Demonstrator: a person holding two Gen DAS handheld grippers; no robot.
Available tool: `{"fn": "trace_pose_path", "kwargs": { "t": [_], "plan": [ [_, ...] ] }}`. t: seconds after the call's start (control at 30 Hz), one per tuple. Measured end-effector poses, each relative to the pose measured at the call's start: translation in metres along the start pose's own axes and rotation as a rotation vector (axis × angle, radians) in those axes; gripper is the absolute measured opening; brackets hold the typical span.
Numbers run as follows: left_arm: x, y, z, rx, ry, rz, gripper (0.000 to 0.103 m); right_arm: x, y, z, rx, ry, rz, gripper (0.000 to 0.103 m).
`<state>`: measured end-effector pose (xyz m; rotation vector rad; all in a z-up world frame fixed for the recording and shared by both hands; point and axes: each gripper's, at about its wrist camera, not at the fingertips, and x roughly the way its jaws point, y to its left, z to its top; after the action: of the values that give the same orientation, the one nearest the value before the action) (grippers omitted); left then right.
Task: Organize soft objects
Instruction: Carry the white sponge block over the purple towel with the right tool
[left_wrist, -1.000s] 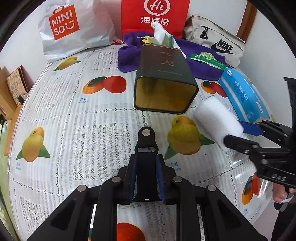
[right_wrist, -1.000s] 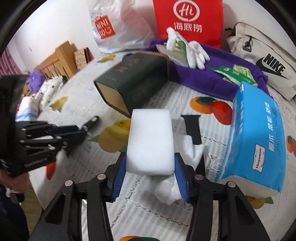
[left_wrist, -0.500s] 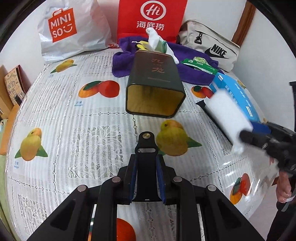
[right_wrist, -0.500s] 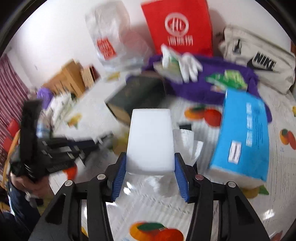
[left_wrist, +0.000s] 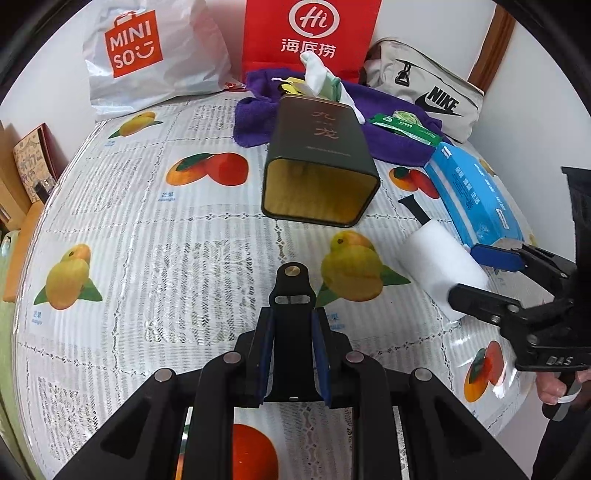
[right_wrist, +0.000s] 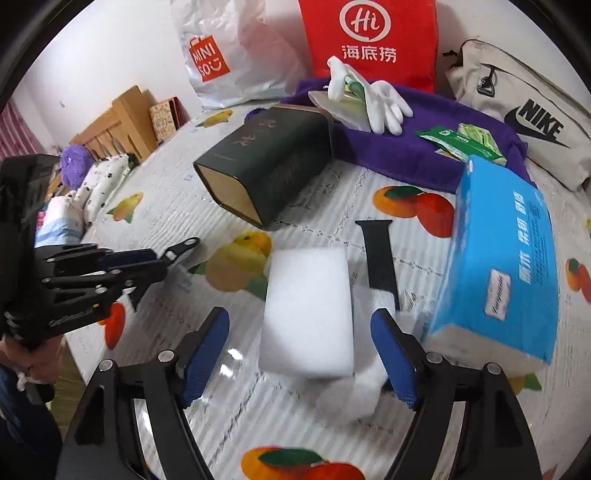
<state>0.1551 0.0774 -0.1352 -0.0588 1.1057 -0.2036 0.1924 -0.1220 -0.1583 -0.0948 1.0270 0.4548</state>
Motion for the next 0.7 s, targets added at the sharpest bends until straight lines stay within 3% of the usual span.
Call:
{"fn": "trace_pose_path", "kwargs": {
  "t": [0.13,0.2,0.23,0.27,0.47,0.7],
  "plan": [
    [-0.002,0.005,0.0,-0.01,-0.006,-0.003,0.02,0.009,0.008,0.004,-0.025,0.003,0.001,0.076],
    [-0.002,0.006,0.001,-0.012,-0.007,-0.003,0.02,0.014,0.014,0.004,-0.06,0.003,-0.048,0.063],
    [-0.002,0.006,0.001,-0.013,-0.007,-0.004,0.02,0.017,0.015,0.004,-0.073,0.01,-0.075,0.051],
    [-0.002,0.007,0.001,-0.015,-0.008,-0.005,0.02,0.018,0.016,0.003,-0.08,0.017,-0.09,0.049],
    [-0.006,0.002,0.004,-0.008,-0.017,-0.018,0.02,-0.017,0.004,0.008,-0.014,-0.062,-0.021,0.049],
    [-0.016,-0.007,0.013,0.008,-0.036,-0.033,0.02,-0.054,-0.017,0.014,0.049,-0.14,-0.03,0.049]
  ]
}}
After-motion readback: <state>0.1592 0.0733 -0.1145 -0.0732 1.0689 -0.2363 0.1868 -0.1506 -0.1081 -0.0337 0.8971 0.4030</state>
